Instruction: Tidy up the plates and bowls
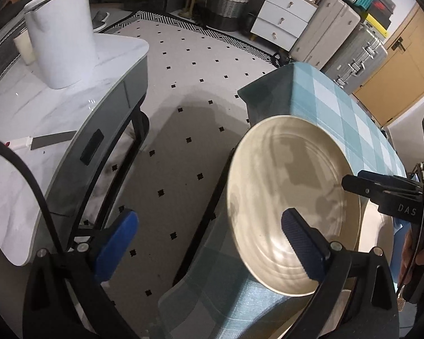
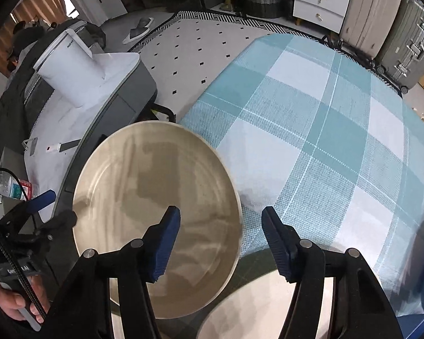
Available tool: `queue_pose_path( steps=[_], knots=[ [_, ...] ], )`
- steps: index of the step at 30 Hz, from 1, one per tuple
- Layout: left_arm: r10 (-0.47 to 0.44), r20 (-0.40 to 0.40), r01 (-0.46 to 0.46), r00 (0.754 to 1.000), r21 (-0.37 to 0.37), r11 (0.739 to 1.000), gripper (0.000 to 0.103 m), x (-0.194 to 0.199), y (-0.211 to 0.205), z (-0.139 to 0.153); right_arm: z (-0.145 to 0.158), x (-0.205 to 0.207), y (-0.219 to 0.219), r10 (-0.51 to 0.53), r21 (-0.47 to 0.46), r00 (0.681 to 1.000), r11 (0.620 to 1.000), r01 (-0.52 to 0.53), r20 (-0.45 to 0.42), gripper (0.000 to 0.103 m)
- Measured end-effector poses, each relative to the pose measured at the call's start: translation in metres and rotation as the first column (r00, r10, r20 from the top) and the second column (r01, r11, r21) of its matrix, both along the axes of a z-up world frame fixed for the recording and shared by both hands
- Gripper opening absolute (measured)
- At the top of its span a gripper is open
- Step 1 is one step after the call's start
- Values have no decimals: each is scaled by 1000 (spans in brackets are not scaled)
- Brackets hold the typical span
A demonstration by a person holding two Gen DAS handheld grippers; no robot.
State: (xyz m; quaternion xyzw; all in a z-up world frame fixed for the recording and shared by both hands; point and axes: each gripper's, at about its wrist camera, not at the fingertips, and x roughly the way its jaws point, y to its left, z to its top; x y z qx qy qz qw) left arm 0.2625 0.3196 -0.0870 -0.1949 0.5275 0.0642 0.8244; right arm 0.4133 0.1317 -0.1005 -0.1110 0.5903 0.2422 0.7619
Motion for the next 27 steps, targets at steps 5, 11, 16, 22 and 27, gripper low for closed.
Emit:
queue_pose_path(
  steps=[5,11,16,22,27],
  knots=[
    [-27,5,27,1000,8,1000,101,-1,-5,-4,-5,2,-2,-8,0,1000,1000,8,-17,62],
    [-49,28,48,998,50,998,102,-1,-15,2,-6,0,-1,-12,-5,1000,1000,12,2,62],
    [-30,63,19,998,173,985,102,-5,-22,12,-7,1,-3,-21,-15,1000,1000,21,24,62],
    [-65,95,45,993,193,980,101,-7,-26,5,-10,1,-2,-28,-23,999,999,29,28,62],
    [-64,104,44,992,188,981,88,-7,-30,2,-15,1,-1,-33,-45,999,998,35,35,62]
  ],
)
